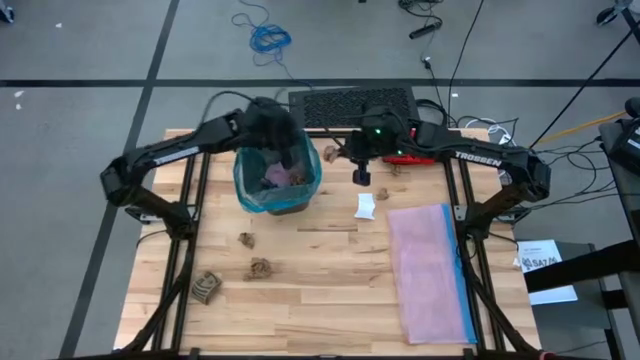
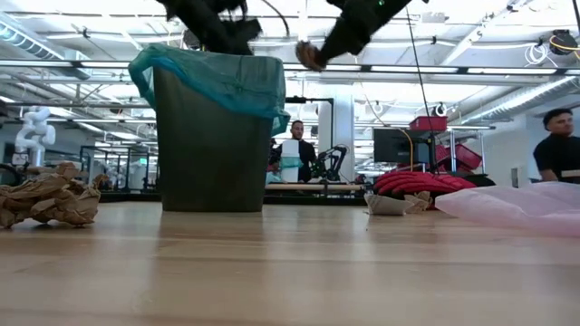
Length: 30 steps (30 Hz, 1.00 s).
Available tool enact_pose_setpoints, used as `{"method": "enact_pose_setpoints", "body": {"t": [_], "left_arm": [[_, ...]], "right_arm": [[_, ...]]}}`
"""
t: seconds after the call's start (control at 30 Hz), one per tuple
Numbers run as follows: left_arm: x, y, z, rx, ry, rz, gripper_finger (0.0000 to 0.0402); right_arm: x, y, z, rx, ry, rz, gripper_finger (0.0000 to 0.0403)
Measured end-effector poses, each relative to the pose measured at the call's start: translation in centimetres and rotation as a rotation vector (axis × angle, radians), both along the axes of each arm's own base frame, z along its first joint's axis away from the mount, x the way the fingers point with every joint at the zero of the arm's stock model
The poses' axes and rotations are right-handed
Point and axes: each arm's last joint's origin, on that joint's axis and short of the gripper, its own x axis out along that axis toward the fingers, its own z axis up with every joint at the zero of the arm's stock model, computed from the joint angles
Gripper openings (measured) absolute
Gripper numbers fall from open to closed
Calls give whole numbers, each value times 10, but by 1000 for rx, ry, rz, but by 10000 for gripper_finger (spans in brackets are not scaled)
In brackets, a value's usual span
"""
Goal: Place trash/remove bag and relplace
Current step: Put the brown napkin into the black trash bin
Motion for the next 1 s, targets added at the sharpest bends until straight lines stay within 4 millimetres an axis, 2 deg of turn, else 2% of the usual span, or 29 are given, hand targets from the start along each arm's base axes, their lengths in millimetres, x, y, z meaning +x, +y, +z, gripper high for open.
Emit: {"method": "enact_pose_setpoints", "body": {"t": [0.17,0.33,0.5,0.63,0.73,0.87,1.0], "left_arm": [[-30,-15,36,77,-100,30,0],[-58,-31,62,130,-198,70,0],[-68,-36,69,136,-218,76,0],[-68,-37,65,102,-196,88,0],[-66,-35,57,91,-166,98,0],[-66,-34,49,91,-121,131,0],[-70,-34,46,96,-73,169,0]], "right_arm": [[14,12,11,-54,-147,66,0],[37,22,5,-35,-235,149,14],[62,23,-7,-35,-220,160,80],[81,21,-15,-10,-181,148,152],[90,18,-13,0,-151,139,201],[84,18,3,-38,-27,143,240],[44,15,21,-93,283,72,234]]}}
